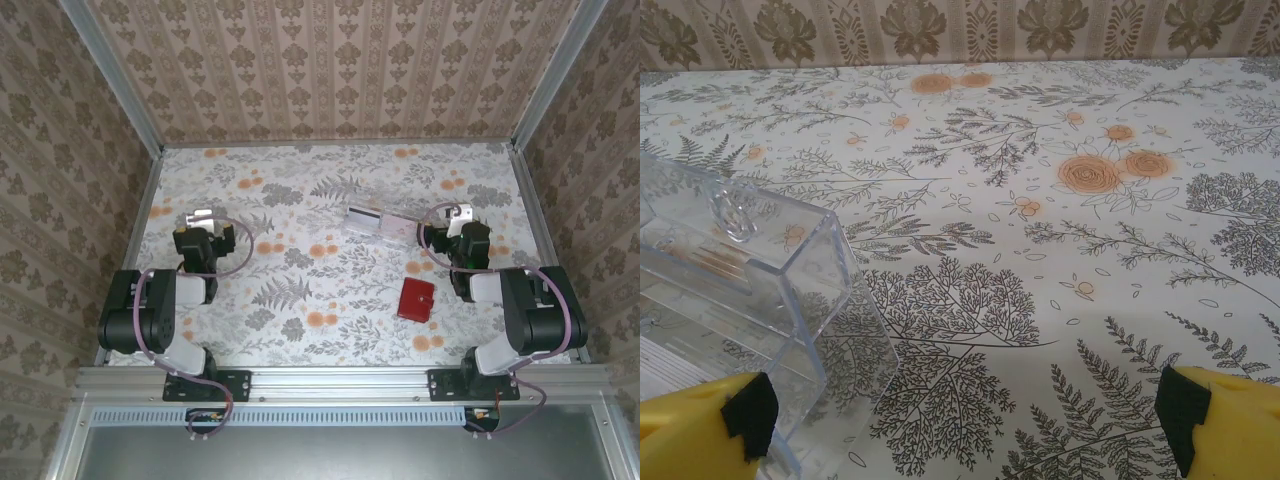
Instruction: Take the credit cards out of the card holder
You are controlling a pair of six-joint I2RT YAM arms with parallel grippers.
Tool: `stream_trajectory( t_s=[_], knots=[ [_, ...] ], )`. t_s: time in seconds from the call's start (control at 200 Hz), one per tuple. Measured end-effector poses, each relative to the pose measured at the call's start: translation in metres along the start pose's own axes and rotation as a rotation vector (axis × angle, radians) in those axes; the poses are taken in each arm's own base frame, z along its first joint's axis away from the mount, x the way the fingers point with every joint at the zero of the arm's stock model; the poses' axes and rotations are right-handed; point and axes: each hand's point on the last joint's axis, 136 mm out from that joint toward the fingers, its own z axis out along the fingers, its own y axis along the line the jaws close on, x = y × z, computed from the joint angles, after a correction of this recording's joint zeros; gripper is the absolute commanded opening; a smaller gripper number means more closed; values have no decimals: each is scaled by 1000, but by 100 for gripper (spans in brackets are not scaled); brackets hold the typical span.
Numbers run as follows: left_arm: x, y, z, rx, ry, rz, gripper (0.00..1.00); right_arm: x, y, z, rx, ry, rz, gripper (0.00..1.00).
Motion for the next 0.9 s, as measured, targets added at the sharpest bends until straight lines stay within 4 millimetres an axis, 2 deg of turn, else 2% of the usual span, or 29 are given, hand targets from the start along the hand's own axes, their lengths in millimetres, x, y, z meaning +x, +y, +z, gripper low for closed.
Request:
stream_trajectory(
  t_s=[0.9],
  knots=[
    [0,2,-1,-1,5,-1,100,-1,-1,0,10,-1,1,100]
  ],
)
